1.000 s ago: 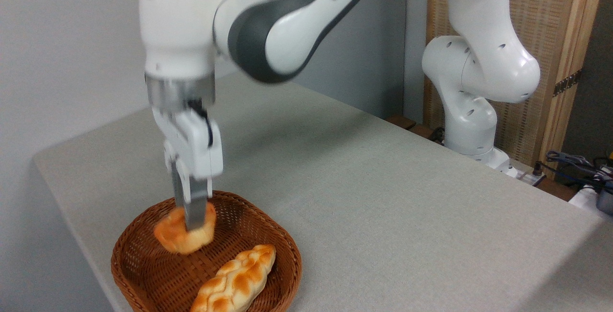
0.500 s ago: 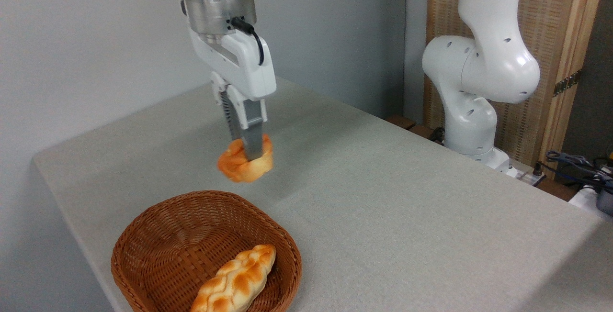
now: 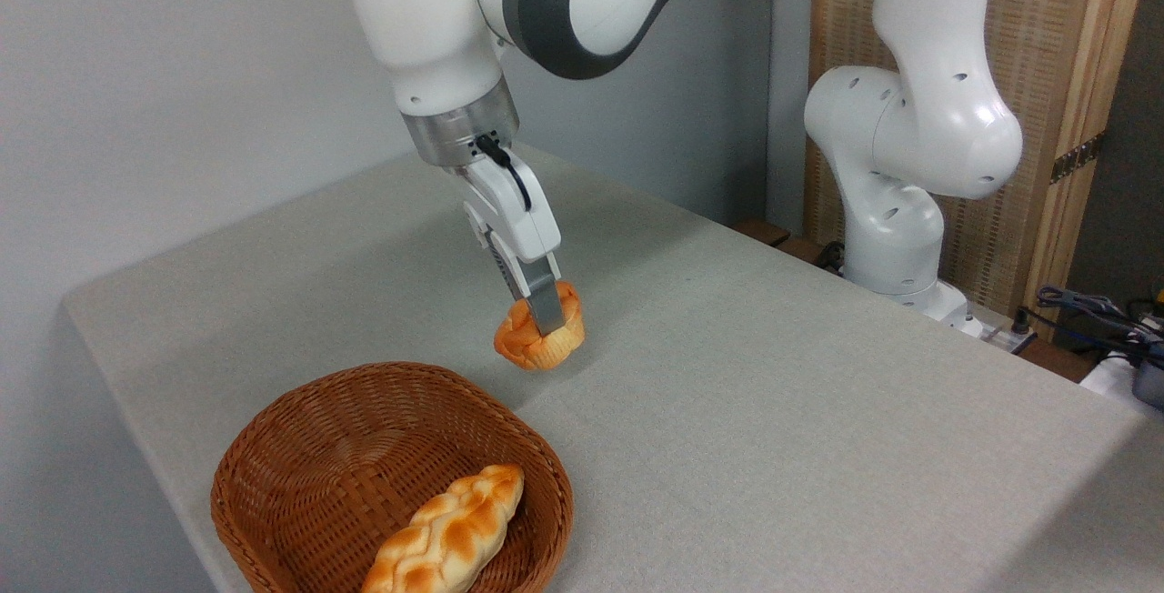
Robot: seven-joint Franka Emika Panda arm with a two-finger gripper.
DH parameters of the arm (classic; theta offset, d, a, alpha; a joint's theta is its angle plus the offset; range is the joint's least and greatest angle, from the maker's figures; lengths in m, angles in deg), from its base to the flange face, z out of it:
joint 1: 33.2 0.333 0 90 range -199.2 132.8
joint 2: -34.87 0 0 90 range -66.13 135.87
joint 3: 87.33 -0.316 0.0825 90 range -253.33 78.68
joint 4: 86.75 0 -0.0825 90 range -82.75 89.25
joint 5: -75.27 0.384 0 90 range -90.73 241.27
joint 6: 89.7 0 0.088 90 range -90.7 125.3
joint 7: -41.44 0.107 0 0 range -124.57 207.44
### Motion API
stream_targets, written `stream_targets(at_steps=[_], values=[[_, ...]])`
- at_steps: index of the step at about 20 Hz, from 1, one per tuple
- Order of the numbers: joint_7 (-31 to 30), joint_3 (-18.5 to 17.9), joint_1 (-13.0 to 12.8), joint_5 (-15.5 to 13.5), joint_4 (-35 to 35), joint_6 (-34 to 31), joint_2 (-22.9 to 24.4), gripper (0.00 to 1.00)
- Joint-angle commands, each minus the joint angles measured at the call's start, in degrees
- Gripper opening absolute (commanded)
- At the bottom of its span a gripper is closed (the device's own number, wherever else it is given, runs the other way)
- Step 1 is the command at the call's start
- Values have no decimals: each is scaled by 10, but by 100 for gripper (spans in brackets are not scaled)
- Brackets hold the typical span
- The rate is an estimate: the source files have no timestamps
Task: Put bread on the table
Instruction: 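Carry the roll out of the basket and lower it onto the table, then open the gripper to release the roll and raise the gripper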
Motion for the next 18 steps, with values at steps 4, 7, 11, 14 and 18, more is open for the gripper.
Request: stream_targets(at_steps=[4,7,11,14,18], values=[[10,4,-7,29,4,10,-4,100],[9,5,-7,29,4,10,-4,100],[2,5,-7,28,-6,9,-4,100],[-7,4,-7,24,-40,6,-4,100],[-74,0,-2,23,-121,2,-12,100]])
